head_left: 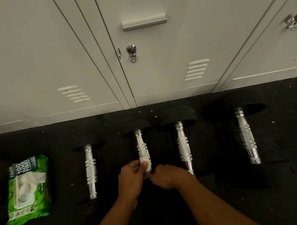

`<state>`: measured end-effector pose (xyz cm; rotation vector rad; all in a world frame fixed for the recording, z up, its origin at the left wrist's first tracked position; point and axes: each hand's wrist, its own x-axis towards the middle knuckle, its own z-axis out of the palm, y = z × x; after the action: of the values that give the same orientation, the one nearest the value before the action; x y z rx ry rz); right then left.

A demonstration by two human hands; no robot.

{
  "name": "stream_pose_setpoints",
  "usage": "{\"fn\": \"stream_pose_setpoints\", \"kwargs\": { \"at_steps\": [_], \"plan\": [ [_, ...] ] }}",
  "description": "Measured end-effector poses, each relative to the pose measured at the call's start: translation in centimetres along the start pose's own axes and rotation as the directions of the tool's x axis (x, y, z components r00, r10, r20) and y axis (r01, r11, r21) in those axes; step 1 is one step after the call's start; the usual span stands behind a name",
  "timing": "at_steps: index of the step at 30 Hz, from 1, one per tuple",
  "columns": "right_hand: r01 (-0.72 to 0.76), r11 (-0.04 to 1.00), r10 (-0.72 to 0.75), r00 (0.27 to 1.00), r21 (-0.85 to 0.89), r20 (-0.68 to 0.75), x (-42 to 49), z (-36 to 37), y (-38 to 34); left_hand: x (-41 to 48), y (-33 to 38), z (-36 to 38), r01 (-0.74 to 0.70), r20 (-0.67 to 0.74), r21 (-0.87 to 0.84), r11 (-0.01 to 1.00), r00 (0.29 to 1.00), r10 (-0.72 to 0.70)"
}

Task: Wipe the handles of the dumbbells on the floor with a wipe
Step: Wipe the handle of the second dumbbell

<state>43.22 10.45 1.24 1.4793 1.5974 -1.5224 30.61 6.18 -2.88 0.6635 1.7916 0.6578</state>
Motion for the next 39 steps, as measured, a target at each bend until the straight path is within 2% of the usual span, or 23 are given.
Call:
{"fn": "stream_pose_setpoints", "kwargs": {
  "at_steps": [6,14,22,29,36,39],
  "plan": [
    [-0.013,1.000,0.013,1.000,0.019,0.003,0.2,0.2,0.0,3.4,2.9,0.3,-0.057,-0.086,-0.102,0.993,0.995,0.048],
    [-0.024,0.999,0.023,1.000,0.023,0.014,0.1,0.2,-0.1,5.1,5.0,0.5,-0.062,-0.174,0.011,0.998,0.983,0.063],
    [-0.005,1.000,0.005,0.999,0.011,0.036,0.3,0.2,-0.1,0.5,2.4,0.1,-0.063,-0.034,0.088,0.994,0.997,0.066],
    [-0.010,1.000,0.010,1.000,-0.018,-0.009,-0.4,0.0,-0.2,-1.6,0.1,-0.7,-0.020,0.113,0.188,0.982,0.994,-0.001],
    [-0.011,0.999,0.012,1.000,-0.049,0.011,-0.2,0.1,-0.2,-0.4,0.4,-0.4,0.057,0.084,-0.019,0.998,0.995,-0.055],
    [-0.020,1.000,0.020,1.000,-0.013,0.001,-0.2,0.1,-0.2,0.9,1.2,-0.3,0.051,0.021,-0.115,0.992,0.999,-0.049]
  ]
}}
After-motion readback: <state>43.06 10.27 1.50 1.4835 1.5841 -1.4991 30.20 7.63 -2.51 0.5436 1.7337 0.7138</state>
